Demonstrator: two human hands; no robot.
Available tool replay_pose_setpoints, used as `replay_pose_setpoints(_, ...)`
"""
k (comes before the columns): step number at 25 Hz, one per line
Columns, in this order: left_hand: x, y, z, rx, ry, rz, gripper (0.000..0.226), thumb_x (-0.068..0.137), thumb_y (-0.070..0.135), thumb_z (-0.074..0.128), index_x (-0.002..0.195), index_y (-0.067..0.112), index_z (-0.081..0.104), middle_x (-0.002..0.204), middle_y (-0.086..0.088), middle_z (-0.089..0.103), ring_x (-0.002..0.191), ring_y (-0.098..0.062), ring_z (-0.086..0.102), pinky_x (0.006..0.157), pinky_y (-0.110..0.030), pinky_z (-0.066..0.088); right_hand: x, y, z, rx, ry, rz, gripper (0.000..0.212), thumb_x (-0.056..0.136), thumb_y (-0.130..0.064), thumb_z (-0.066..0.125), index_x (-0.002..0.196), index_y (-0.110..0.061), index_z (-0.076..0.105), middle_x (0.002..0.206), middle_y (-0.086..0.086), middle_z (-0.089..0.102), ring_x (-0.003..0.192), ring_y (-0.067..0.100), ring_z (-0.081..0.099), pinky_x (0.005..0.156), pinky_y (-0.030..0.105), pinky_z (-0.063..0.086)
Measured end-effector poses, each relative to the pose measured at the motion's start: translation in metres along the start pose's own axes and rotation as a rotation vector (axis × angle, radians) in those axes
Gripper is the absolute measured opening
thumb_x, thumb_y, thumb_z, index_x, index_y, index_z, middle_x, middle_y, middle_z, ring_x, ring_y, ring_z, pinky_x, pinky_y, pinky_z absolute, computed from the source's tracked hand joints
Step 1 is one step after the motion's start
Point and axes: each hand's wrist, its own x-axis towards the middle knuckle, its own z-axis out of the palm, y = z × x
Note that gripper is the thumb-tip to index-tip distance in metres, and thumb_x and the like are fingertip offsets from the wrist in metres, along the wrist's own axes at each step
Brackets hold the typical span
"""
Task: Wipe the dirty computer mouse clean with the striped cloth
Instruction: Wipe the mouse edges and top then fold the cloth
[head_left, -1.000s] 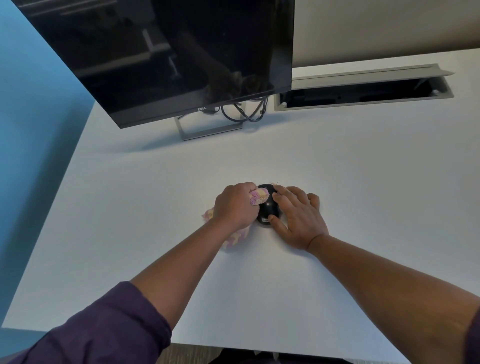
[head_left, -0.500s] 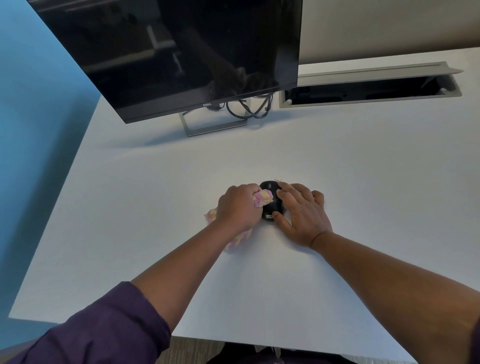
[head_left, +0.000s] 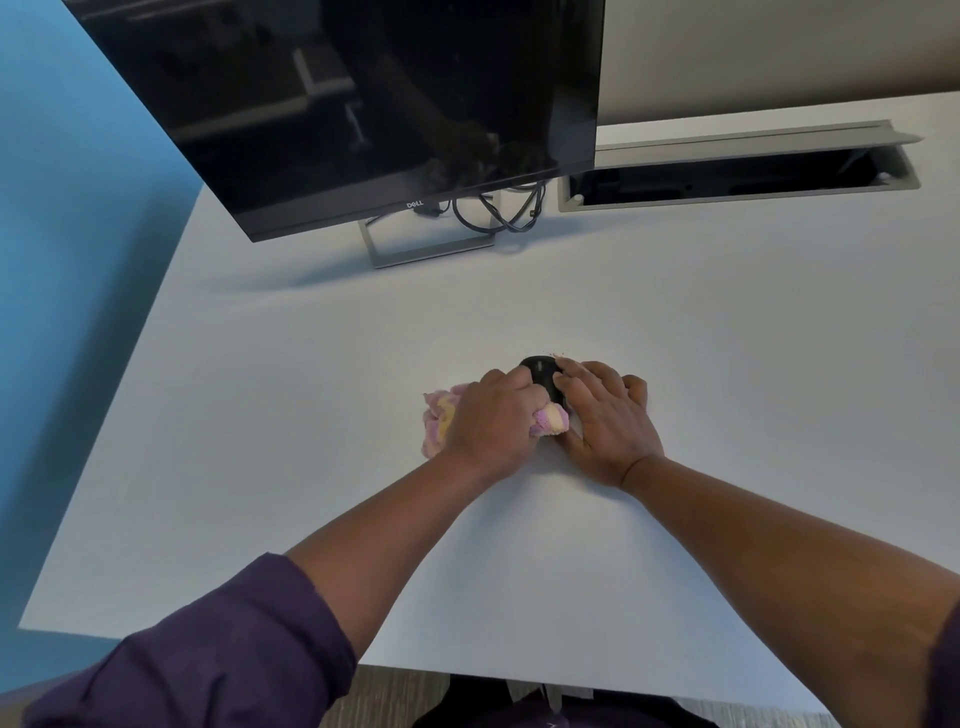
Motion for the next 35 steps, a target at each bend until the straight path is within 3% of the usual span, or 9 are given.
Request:
replay_pose_setpoints(8,-0.02,0.008,0.009,-0.005,-0.013,-0.029,0.014,0.078,0.018,0.068,0.092,0.023,0.068,0.091,0.005,0.053,0.076,-0.018,0.039,0.064,-0.033,0.027,0.002,0.001,0.003,0.005,0.006,0.031,0.037,0.099,-0.043,0.032,0.128,-0.027,0.049,0.156,-0.007,0.045,0.136,0.022,0.038,0.101,0.046,0.023)
replay_pose_setpoints(14,-0.033,0.017,0.001,0.059,-0.119,-0.034,0.006,0.081,0.028,0.065,0.085,0.031,0.062,0.088,0.009,0.052,0.078,-0.02,0.047,0.064,-0.034,0.031,0.0,0.002,0.001,0.047,0.0,0.054,0.044,0.098,-0.044,0.027,0.135,-0.029,0.047,0.158,-0.007,0.043,0.143,0.024,0.031,0.107,0.045,0.02)
replay_pose_setpoints(17,-0.033,0.021,-0.015,-0.297,-0.104,-0.279,0.011,0.073,0.037,0.064,0.081,0.034,0.057,0.08,0.012,0.063,0.073,-0.016,0.06,0.059,-0.029,0.043,-0.008,-0.008,-0.012,0.197,0.113,0.12,0.051,0.098,-0.045,0.029,0.138,-0.026,0.054,0.159,-0.004,0.043,0.146,0.025,0.03,0.109,0.044,0.019)
replay_pose_setpoints(20,-0.03,0.028,-0.033,-0.673,-0.083,-0.434,0.026,0.068,0.045,0.073,0.087,0.033,0.062,0.081,0.013,0.07,0.073,-0.01,0.066,0.064,-0.029,0.053,-0.028,-0.032,-0.03,0.51,0.311,0.17,0.048,0.099,-0.048,0.037,0.132,-0.023,0.059,0.145,-0.005,0.056,0.136,0.021,0.044,0.107,0.048,0.033)
replay_pose_setpoints(23,-0.022,0.042,-0.043,-0.933,-0.05,-0.477,0.024,0.072,0.044,0.075,0.09,0.029,0.073,0.085,0.006,0.077,0.079,-0.016,0.074,0.075,-0.041,0.062,-0.042,-0.063,-0.053,1.0,0.28,0.26,0.047,0.094,-0.056,0.051,0.132,-0.029,0.056,0.131,-0.011,0.062,0.123,0.016,0.057,0.103,0.048,0.048)
replay_pose_setpoints(25,-0.017,0.051,-0.046,-1.028,-0.053,-0.51,0.021,0.076,0.043,0.071,0.093,0.031,0.076,0.086,0.006,0.078,0.082,-0.015,0.075,0.077,-0.039,0.063,-0.045,-0.075,-0.065,1.081,0.222,0.292,0.05,0.09,-0.059,0.058,0.135,-0.04,0.048,0.136,-0.012,0.058,0.127,0.013,0.057,0.104,0.046,0.05)
replay_pose_setpoints(30,-0.014,0.061,-0.044,-1.188,-0.111,-0.513,0.035,0.08,0.055,0.069,0.102,0.028,0.075,0.096,0.005,0.078,0.092,-0.014,0.074,0.084,-0.038,0.061,-0.05,-0.063,-0.078,0.451,0.181,0.203,0.055,0.099,-0.058,0.033,0.148,-0.034,0.037,0.165,-0.006,0.03,0.154,0.016,0.018,0.12,0.043,0.016)
replay_pose_setpoints(32,-0.014,0.065,-0.044,-1.238,-0.121,-0.485,0.037,0.083,0.053,0.068,0.106,0.024,0.074,0.099,0.003,0.078,0.093,-0.016,0.074,0.077,-0.036,0.06,-0.052,-0.057,-0.079,0.233,0.234,0.094,0.046,0.1,-0.039,0.036,0.143,-0.026,0.041,0.166,0.004,0.03,0.155,0.025,0.014,0.118,0.048,0.016)
replay_pose_setpoints(35,-0.014,0.068,-0.044,-1.26,-0.153,-0.472,0.027,0.092,0.041,0.063,0.101,0.019,0.075,0.087,0.001,0.075,0.077,-0.013,0.069,0.062,-0.029,0.054,-0.056,-0.058,-0.078,0.103,0.329,0.015,0.042,0.096,-0.015,0.046,0.138,-0.014,0.049,0.154,0.012,0.046,0.146,0.031,0.029,0.111,0.057,0.031)
